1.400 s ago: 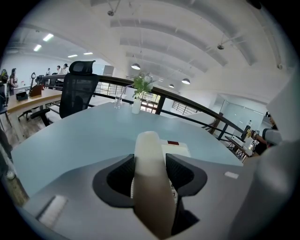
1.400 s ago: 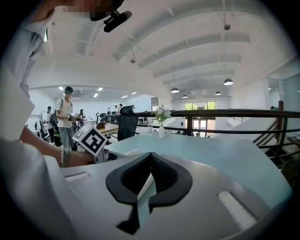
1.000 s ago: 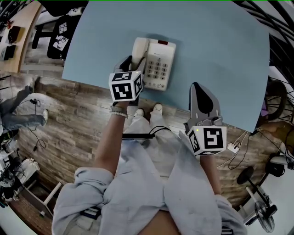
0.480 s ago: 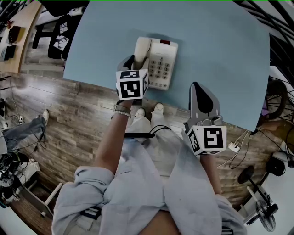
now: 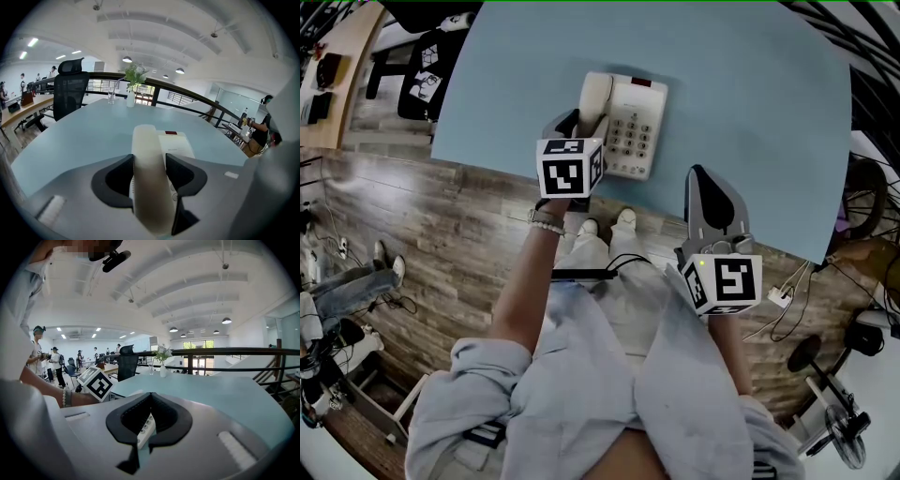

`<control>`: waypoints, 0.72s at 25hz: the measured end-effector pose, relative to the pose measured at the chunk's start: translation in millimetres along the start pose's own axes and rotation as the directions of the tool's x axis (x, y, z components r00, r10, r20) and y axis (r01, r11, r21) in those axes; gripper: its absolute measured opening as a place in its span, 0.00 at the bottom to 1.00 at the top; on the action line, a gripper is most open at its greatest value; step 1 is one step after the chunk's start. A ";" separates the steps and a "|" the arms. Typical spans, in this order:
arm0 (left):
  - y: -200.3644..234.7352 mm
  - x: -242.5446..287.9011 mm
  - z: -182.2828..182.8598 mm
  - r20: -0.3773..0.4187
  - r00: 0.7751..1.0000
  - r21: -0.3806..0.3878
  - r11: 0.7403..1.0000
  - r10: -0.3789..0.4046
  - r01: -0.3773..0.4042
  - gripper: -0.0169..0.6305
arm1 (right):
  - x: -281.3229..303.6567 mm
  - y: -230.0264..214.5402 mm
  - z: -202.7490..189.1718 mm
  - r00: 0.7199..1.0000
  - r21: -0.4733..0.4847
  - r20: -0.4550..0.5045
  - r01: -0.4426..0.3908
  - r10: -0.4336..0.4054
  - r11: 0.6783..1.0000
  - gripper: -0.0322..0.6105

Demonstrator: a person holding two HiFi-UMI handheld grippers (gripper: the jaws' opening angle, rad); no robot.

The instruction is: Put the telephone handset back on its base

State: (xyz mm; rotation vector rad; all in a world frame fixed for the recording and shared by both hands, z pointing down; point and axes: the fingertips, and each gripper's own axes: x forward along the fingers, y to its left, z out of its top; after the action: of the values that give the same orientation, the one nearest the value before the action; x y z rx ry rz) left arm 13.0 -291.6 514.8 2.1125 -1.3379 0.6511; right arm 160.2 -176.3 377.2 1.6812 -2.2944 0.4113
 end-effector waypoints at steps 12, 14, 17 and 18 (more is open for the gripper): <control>2.1 -17.8 11.5 0.049 0.998 0.007 0.999 -0.045 0.045 0.35 | -3.7 9.1 3.5 0.999 0.010 0.031 0.021 -0.022 1.000 0.06; 1.9 -24.5 13.7 0.069 0.995 0.005 0.998 -0.068 0.067 0.34 | -4.2 11.9 4.9 0.999 0.007 0.038 0.022 -0.022 1.000 0.06; 1.1 -37.0 19.8 0.115 0.989 0.005 0.996 -0.092 0.092 0.33 | -5.1 16.2 8.8 0.998 0.002 0.050 0.023 -0.023 1.000 0.06; 1.7 -42.2 22.6 0.132 0.987 0.008 0.996 -0.088 0.088 0.31 | -5.9 17.6 10.2 0.998 -0.001 0.054 0.023 -0.023 1.000 0.06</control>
State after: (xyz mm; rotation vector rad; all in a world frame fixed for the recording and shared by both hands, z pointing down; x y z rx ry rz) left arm -2.5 -280.0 470.9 2.2364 -1.3046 0.4843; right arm 144.6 -169.9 364.4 1.7368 -2.3100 0.3639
